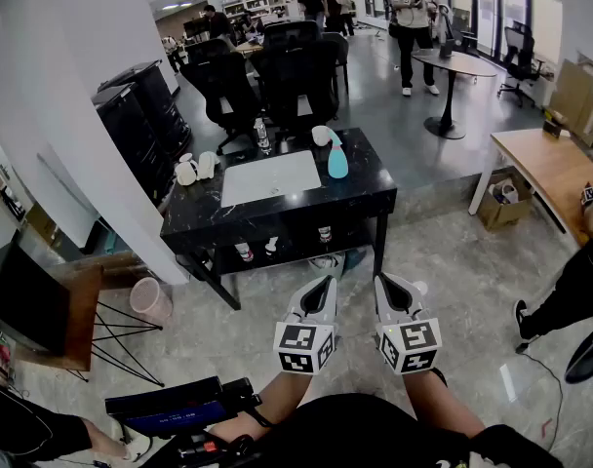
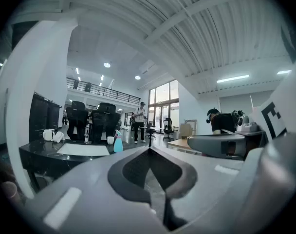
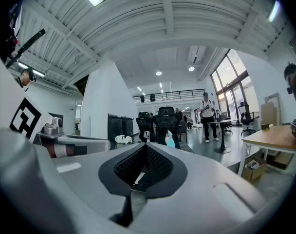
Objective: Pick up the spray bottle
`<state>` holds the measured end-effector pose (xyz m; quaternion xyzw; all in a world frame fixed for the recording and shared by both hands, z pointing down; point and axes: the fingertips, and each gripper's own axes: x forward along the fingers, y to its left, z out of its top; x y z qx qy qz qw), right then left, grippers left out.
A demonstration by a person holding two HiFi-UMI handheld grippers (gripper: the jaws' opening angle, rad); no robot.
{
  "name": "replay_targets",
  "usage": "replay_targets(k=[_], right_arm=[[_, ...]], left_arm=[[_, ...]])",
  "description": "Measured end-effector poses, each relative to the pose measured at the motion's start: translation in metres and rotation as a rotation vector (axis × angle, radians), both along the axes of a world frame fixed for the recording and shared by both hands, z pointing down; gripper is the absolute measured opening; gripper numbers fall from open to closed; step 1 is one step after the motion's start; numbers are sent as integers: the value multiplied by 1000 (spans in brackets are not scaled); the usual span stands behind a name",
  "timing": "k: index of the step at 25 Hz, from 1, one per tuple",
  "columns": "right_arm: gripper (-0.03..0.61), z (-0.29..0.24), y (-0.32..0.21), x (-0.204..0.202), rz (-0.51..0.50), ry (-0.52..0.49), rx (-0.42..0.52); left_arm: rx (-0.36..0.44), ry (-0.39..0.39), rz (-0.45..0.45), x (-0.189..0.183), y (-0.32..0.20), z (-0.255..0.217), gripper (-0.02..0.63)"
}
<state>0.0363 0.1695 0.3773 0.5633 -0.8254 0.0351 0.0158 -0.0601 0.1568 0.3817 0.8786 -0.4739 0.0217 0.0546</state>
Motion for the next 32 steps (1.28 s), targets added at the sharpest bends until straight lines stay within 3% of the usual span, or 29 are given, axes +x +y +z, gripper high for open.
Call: replay_targets(k=[20, 25, 32], right_arm=[[25, 1, -21, 8, 14, -11, 17], [25, 11, -36, 28, -10, -5, 6], [26, 28, -64, 72, -79, -12, -13]], left_arm=[[-12, -3, -19, 1, -21, 4, 0], [-20, 9, -45, 21, -36, 12, 0], [-46, 3, -81, 77, -60, 30, 0]])
